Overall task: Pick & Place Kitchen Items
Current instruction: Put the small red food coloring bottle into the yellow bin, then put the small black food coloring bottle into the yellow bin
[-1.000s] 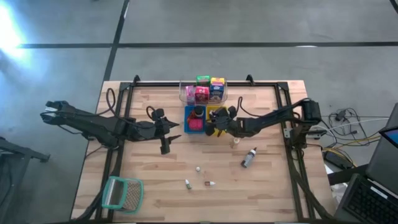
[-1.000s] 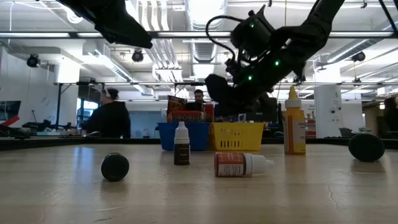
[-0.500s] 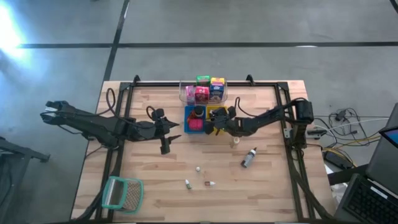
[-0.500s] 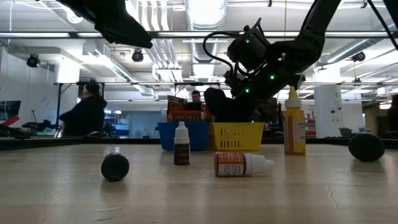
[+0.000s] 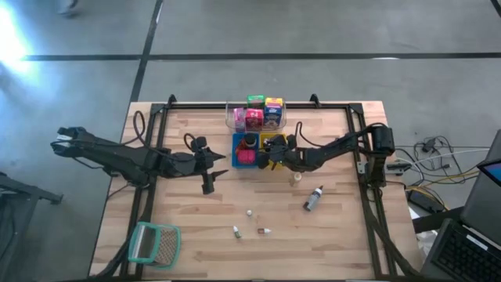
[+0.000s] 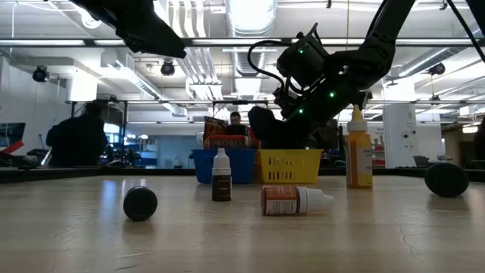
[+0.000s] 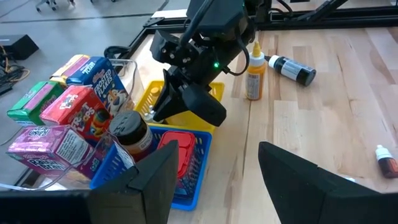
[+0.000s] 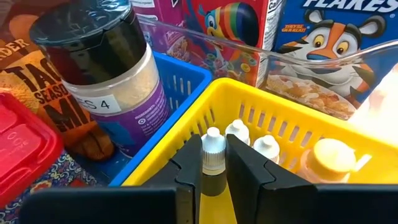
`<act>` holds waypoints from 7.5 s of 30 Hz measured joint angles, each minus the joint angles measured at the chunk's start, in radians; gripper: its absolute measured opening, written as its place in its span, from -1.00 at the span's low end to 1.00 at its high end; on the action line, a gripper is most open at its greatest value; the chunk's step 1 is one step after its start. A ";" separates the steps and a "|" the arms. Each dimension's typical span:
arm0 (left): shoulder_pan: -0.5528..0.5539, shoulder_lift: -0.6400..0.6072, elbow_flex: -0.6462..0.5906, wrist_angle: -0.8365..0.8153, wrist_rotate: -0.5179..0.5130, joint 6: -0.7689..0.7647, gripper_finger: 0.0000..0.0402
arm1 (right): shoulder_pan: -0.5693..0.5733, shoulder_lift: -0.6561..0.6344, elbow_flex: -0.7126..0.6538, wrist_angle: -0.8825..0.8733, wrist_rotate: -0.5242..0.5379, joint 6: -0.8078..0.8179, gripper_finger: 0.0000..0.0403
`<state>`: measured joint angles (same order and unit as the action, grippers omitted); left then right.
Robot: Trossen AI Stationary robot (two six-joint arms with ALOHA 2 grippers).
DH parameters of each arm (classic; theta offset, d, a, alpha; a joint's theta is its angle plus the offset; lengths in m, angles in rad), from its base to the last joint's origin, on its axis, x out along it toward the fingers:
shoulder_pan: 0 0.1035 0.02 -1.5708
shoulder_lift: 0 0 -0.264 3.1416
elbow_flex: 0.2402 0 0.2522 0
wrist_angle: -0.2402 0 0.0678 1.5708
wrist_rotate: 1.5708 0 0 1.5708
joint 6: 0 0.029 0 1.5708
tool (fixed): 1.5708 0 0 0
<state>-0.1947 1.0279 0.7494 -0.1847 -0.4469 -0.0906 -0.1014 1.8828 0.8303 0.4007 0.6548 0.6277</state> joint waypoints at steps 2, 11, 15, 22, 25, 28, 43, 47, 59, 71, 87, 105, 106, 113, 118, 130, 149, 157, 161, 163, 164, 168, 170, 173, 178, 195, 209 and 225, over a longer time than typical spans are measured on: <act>0.000 0.000 0.000 0.000 0.000 0.000 0.13 | -0.003 0.000 0.000 -0.001 0.000 -0.002 -0.77; 0.000 0.000 0.007 -0.001 0.000 0.000 0.13 | -0.011 0.000 0.000 -0.003 -0.011 -0.005 -0.73; 0.000 0.000 0.009 -0.001 0.000 0.000 0.13 | -0.016 0.000 0.000 -0.009 -0.028 -0.004 -0.75; 0.000 0.000 0.009 -0.002 0.000 0.008 0.13 | -0.036 0.000 0.000 -0.031 -0.086 0.001 -0.71; 0.001 0.000 0.009 -0.002 0.000 0.010 0.13 | -0.039 0.000 0.000 -0.031 -0.088 -0.001 -0.71; 0.001 0.000 0.009 -0.003 0.000 0.010 0.13 | -0.047 0.000 0.000 -0.031 -0.104 -0.002 -0.73; 0.001 0.000 0.009 -0.003 0.000 0.016 0.13 | -0.050 0.000 0.000 -0.030 -0.133 -0.005 -0.44; 0.001 0.000 0.009 -0.003 0.000 0.016 0.13 | -0.050 -0.003 0.000 -0.027 -0.132 -0.007 -0.38; 0.001 0.000 0.009 -0.004 0.000 0.016 0.13 | -0.040 -0.134 0.000 -0.040 -0.132 -0.109 -0.32; 0.001 0.000 0.009 -0.019 0.001 0.016 0.13 | 0.110 -0.505 0.000 -0.327 -0.370 -0.295 -0.56; -0.021 0.013 -0.058 -0.025 0.301 -0.034 0.13 | 0.517 -0.558 0.018 -0.355 -0.104 -0.300 -0.57; -0.289 0.326 -0.297 0.527 0.156 -0.135 0.13 | 0.503 -0.558 0.270 -0.551 -0.014 -0.403 -0.69; -0.298 0.350 -0.297 0.548 0.156 -0.135 0.13 | 0.503 -0.558 0.277 -0.555 -0.014 -0.402 -0.69; -0.341 0.507 -0.303 0.736 0.045 -0.061 0.13 | 0.499 -0.558 0.311 -0.552 0.009 -0.380 -0.59; -0.318 0.592 -0.334 0.929 0.043 -0.016 0.13 | 0.499 -0.557 0.306 -0.552 0.058 -0.341 -0.53; -0.197 0.781 -0.341 1.172 0.202 -0.015 0.13 | 0.484 -0.554 0.289 -0.545 0.082 -0.315 -0.67; -0.185 0.840 -0.339 1.232 0.251 -0.038 0.13 | 0.469 -0.554 0.289 -0.562 0.081 -0.313 -0.52; -0.185 0.840 -0.339 1.231 0.250 -0.039 0.13 | 0.467 -0.555 0.289 -0.562 0.105 -0.313 -0.58; -0.185 0.840 -0.339 1.231 0.249 -0.039 0.13 | 0.466 -0.555 0.289 -0.562 0.105 -0.313 -0.65; -0.185 0.840 -0.339 1.231 0.249 -0.042 0.13 | 0.465 -0.555 0.289 -0.562 0.105 -0.313 -0.67; -0.185 0.840 -0.340 1.231 0.249 -0.043 0.13 | 0.464 -0.555 0.289 -0.562 0.105 -0.313 -0.68; -0.185 0.840 -0.340 1.231 0.249 -0.048 0.13 | 0.463 -0.555 0.289 -0.561 0.105 -0.313 -0.67; -0.185 0.840 -0.340 1.231 0.249 -0.053 0.13 | 0.463 -0.555 0.289 -0.561 0.105 -0.313 -0.64; -0.185 0.840 -0.340 1.231 0.249 -0.060 0.13 | 0.463 -0.555 0.290 -0.561 0.105 -0.314 -0.58; -0.185 0.840 -0.340 1.231 0.249 -0.051 0.13 | 0.463 -0.560 0.290 -0.561 0.105 -0.317 -0.50; -0.185 0.840 -0.336 1.230 0.277 -0.044 0.13 | 0.462 -0.582 0.359 -0.566 0.105 -0.337 -0.32; -0.179 0.839 -0.319 1.188 0.298 -0.042 0.13 | 0.461 -0.573 0.379 -0.597 0.101 -0.339 -0.41; -0.134 0.840 -0.116 0.952 0.356 0.071 0.13 | 0.456 -0.573 0.377 -0.638 0.101 -0.351 -0.56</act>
<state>-0.3292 1.8675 0.6331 0.7673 -0.0910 -0.0196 0.3550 1.3102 1.2076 -0.2371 0.7559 0.2768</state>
